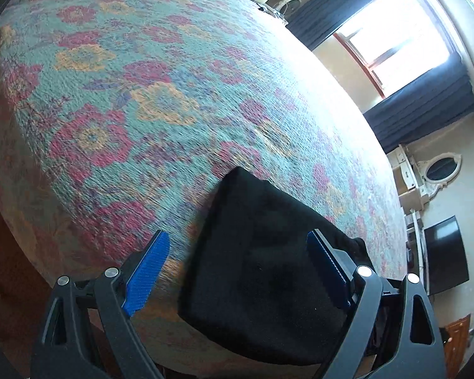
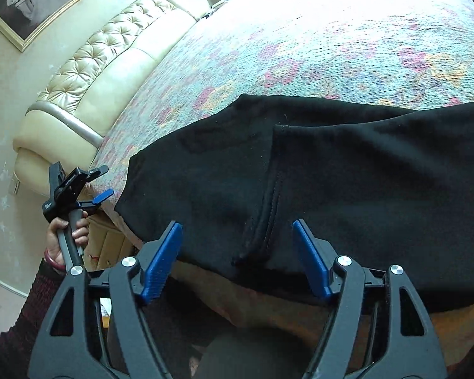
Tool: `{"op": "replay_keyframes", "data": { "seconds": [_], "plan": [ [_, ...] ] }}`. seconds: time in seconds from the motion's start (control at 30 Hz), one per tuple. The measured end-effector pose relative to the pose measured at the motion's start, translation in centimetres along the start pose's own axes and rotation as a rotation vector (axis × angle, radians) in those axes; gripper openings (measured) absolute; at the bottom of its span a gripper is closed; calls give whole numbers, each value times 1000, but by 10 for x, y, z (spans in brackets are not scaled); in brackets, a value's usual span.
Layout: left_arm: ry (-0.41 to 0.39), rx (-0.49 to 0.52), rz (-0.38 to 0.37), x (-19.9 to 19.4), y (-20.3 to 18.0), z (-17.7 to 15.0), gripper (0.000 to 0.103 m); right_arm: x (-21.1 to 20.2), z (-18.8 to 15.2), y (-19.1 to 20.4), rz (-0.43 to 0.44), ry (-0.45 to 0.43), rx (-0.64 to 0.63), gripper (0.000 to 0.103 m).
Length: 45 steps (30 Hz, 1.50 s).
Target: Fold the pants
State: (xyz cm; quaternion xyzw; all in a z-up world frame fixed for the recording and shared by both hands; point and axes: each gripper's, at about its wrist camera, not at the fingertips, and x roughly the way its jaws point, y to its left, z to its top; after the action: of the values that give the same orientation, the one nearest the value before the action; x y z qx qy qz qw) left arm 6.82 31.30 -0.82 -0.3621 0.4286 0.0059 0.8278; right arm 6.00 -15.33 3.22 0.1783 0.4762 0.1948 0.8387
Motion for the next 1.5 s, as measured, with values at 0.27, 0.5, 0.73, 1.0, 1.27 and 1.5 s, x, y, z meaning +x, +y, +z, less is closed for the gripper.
{"op": "replay_keyframes", "data": {
  "seconds": [0.27, 0.5, 0.73, 1.0, 1.27, 1.5],
  "plan": [
    [161, 22, -112, 37, 21, 2, 87, -3, -14, -8, 39, 46, 54, 72],
    [258, 105, -262, 56, 2, -6, 87, 22, -25, -5, 34, 121, 45, 72],
    [271, 48, -344, 73, 3, -11, 48, 26, -28, -1, 60, 118, 60, 75],
    [262, 38, -269, 82, -9, -21, 15, 20, -30, -3, 76, 103, 83, 76],
    [154, 190, -356, 37, -110, -12, 15, -18, -17, -5, 96, 9, 106, 76],
    [180, 374, -397, 36, -239, -39, 15, -52, -13, -23, 74, -49, 143, 76]
  ]
}}
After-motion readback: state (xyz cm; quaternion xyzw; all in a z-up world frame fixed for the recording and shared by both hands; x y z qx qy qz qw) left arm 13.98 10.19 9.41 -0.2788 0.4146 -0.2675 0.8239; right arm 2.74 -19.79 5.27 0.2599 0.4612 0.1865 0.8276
